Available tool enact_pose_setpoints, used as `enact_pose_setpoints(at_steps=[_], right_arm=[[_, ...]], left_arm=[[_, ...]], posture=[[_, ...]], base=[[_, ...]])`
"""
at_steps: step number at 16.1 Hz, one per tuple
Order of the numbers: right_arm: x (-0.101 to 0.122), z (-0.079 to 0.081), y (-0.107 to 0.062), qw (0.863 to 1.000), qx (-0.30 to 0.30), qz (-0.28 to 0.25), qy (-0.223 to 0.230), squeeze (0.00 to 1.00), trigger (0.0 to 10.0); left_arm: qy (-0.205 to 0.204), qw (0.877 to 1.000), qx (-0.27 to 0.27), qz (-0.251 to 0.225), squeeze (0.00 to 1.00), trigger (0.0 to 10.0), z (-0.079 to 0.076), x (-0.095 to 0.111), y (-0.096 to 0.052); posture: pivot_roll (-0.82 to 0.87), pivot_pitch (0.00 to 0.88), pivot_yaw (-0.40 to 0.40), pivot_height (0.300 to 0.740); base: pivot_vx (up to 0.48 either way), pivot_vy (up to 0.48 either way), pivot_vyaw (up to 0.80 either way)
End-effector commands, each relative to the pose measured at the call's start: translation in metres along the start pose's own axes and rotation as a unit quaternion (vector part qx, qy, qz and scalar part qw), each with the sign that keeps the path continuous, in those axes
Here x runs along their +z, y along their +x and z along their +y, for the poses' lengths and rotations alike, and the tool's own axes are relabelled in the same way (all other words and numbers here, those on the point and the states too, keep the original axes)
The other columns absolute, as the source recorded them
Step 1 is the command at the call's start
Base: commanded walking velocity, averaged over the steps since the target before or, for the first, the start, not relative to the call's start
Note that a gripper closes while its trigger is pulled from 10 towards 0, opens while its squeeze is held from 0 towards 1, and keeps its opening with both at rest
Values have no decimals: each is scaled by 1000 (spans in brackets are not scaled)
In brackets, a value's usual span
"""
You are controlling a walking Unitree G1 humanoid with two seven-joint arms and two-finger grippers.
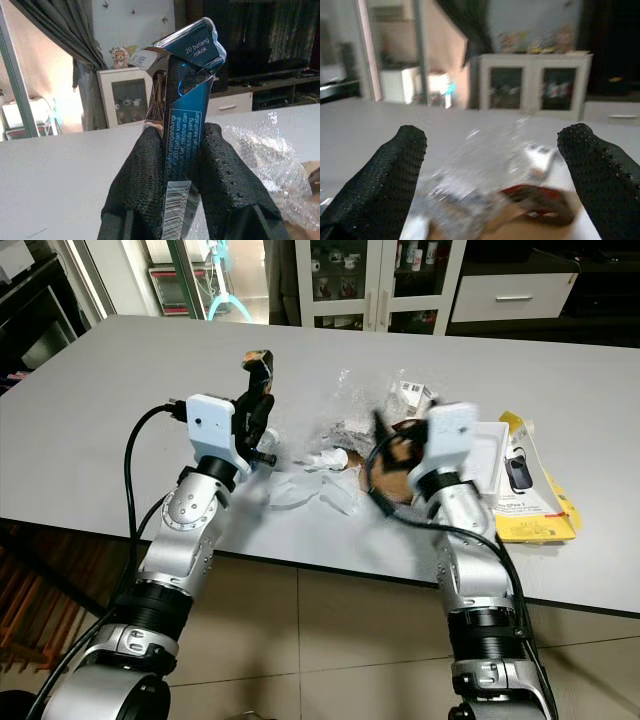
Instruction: Picking trash to rubbish bin
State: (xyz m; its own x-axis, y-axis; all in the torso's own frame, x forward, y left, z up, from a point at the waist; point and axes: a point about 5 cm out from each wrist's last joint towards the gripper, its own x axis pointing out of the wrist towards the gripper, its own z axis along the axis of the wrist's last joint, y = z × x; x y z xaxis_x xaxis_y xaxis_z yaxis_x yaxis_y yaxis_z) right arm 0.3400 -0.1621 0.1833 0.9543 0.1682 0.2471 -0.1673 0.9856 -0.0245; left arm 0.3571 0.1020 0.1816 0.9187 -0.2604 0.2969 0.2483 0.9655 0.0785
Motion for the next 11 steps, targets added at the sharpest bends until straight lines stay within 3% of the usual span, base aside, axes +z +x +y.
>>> enact_pose_setpoints(at_steps=[1, 3, 7, 9, 11], right_arm=[[15, 0, 4, 999, -6, -36, -5, 0, 10000], [23, 2, 6, 998, -19, -58, -14, 0, 10000], [16, 2, 4, 997, -49, -53, -9, 0, 10000], [22, -12, 3, 995, -80, -61, -18, 0, 10000], [21, -15, 3, 994, -85, -60, -25, 0, 10000]], left_arm=[[2, 1000, 6, -4, 0, 10000, 0, 1, -1], [8, 1000, 17, -10, 0, 10000, 2, 3, -1], [14, 999, 32, -15, 0, 10000, 0, 2, -5], [30, 998, 50, -18, 0, 10000, 12, 3, -7], [34, 998, 56, -17, 0, 10000, 16, 3, -8]], posture=[[-81, 39, 54, 740], [-78, 41, 52, 740], [-74, 42, 50, 740], [-74, 47, 49, 740], [-72, 49, 48, 740]], base=[[0, 0, 0], [0, 0, 0], [0, 0, 0], [0, 0, 0], [0, 0, 0]])
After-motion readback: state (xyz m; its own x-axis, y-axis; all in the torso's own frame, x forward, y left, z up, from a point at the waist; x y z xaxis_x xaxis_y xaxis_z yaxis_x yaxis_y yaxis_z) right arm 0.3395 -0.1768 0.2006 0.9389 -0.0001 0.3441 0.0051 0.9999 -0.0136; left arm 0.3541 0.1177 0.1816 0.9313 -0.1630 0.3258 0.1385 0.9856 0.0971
